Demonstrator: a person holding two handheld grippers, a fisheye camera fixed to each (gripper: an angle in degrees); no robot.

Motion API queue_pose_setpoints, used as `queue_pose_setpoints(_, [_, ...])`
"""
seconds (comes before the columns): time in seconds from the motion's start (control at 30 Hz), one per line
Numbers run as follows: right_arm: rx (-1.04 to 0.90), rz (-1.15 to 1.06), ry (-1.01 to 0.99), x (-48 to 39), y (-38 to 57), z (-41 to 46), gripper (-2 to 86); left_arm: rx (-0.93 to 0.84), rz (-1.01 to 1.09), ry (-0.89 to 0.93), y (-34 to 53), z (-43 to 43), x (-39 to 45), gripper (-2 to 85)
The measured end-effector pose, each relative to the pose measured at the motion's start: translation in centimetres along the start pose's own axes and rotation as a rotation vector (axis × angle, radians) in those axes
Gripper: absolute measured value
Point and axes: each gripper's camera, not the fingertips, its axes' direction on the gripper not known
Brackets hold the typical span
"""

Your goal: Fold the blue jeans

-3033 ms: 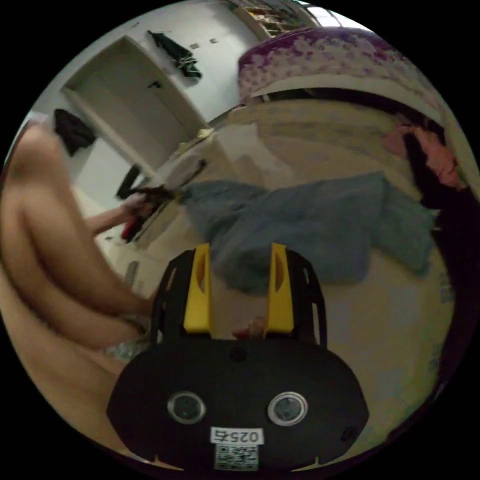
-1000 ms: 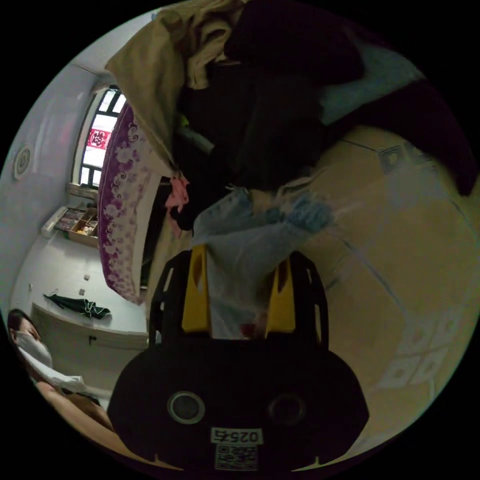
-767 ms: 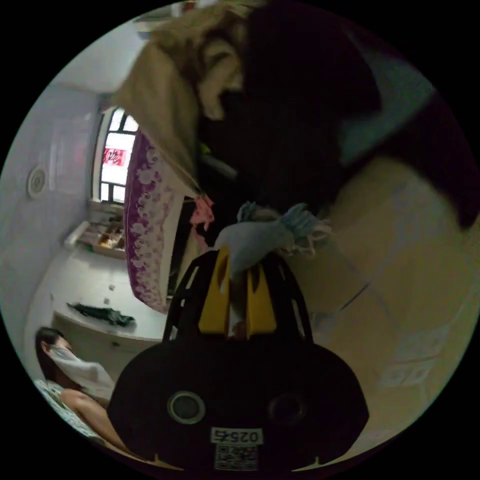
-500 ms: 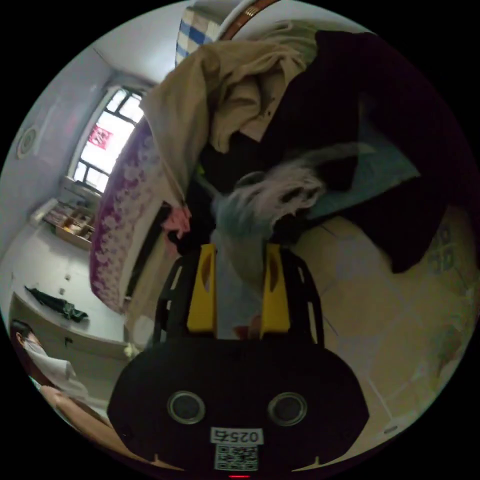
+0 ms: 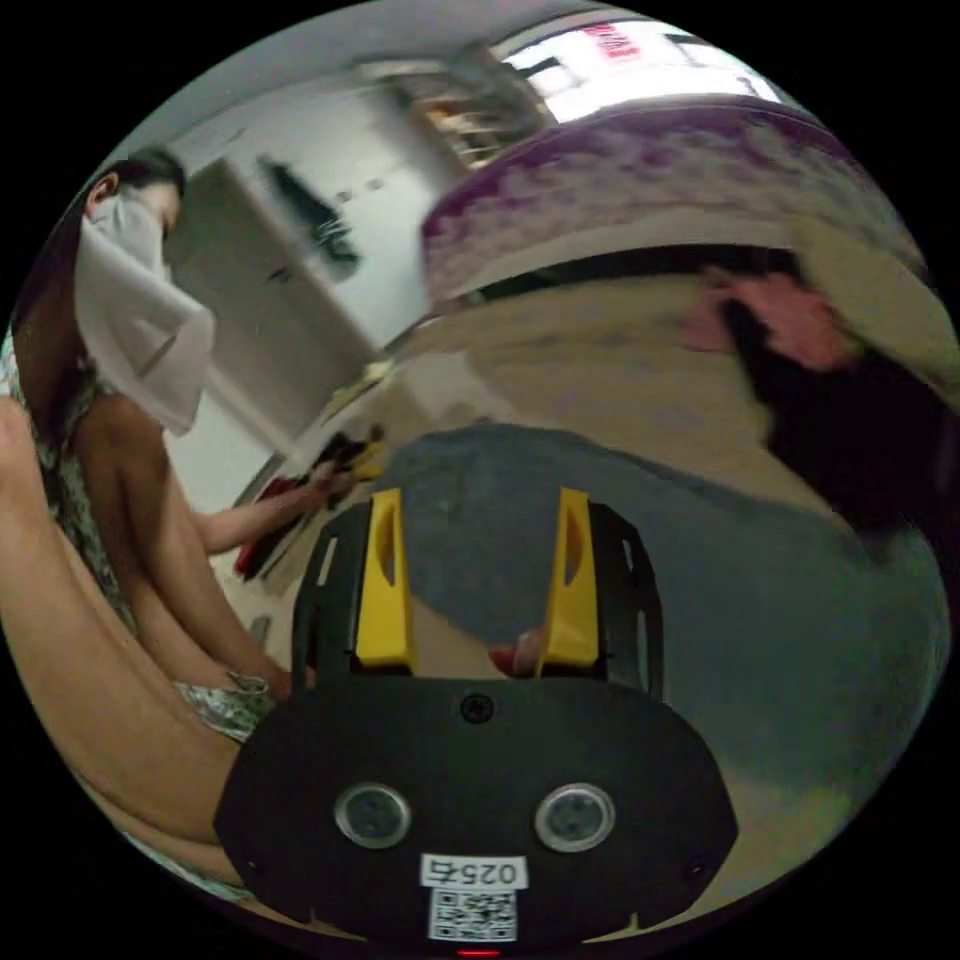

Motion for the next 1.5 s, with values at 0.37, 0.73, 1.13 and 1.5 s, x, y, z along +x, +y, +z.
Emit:
queue_pose_setpoints(0.37, [-0.605,-0.802,-0.254,-8.8,-16.7,30.3,24.7,-0.172,0.437,-0.027,0.9,5.4,7.2,-0.5])
queue_pose_setpoints(0.73, [-0.813,-1.025,-0.677,-15.3,-18.1,28.8,6.7,-0.016,0.828,-0.32,15.0,6.3,24.7,-0.9])
queue_pose_setpoints(1.13, [-0.691,-0.394,-0.425,0.0,-23.1,39.4,13.7,0.02,0.144,-0.443,6.7,5.3,-2.6,0.2])
queue_pose_setpoints(1.5, [-0.333,0.038,-0.033,12.7,-12.4,25.5,13.2,0.018,0.131,-0.498,10.5,7.7,-5.9,1.8])
